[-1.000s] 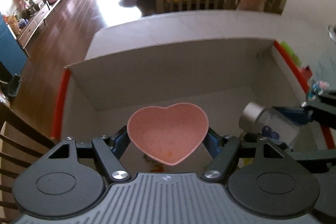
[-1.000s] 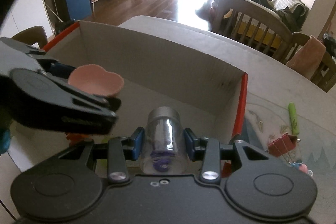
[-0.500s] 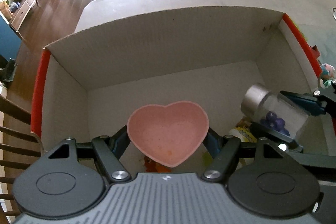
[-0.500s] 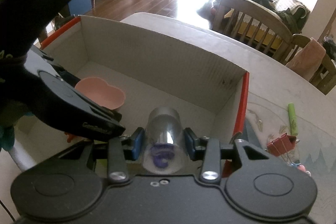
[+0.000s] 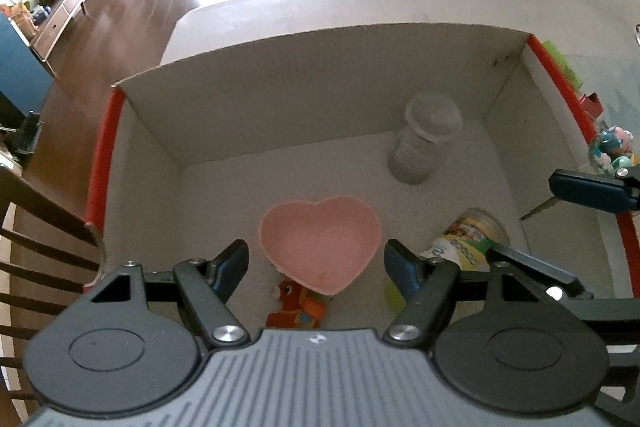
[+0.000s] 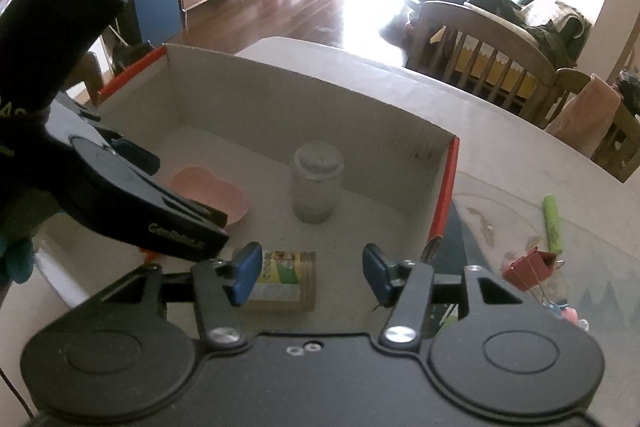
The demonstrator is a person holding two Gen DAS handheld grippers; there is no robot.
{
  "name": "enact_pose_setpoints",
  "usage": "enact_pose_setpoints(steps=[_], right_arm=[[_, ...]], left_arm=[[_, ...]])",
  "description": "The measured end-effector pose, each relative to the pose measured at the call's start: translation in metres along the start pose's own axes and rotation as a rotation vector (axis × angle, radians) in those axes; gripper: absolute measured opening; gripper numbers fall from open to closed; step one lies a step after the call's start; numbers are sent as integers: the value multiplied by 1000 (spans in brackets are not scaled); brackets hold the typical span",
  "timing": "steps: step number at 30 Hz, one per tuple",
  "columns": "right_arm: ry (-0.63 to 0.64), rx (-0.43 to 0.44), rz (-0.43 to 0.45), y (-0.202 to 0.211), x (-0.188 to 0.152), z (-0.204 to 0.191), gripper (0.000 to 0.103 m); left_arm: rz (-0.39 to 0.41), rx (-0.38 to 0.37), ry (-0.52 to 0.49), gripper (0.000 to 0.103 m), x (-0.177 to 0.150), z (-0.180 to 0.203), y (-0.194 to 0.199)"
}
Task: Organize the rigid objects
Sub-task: 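Open left tool to set the pink dish in the box while right tool releases the jar, then withdraw both tools from the box back over the table items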
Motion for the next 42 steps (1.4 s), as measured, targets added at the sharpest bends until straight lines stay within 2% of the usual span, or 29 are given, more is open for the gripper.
enact_pose_setpoints(steps=[11,18,21,30,42], right_arm=[[-15,30,74,35,-2,0,62],[-28,61,129,64,-5,2,64],[-44,73,155,78,-7,6,69],[-80,100,222,112,-21,20,75],[-74,105,298,147,-45,39,84]], left_arm=[[69,8,4,74,-8,0,33],[120,-14,30,74,-18,-1,60],[148,-30,42,74,-25,-2,75],[244,-53,32,74,-37,17,117],[324,-84,38,74,-55,49,150]])
Point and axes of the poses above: each gripper's, at about its wrist camera, not at the fingertips, and y roughly against the way its jaws point, z to its right, x to its top, the point moved 1 cm from there along -y, roughly the way its jaws point, and after that the axes turned 8 degrees about y, right-handed, at the moved point
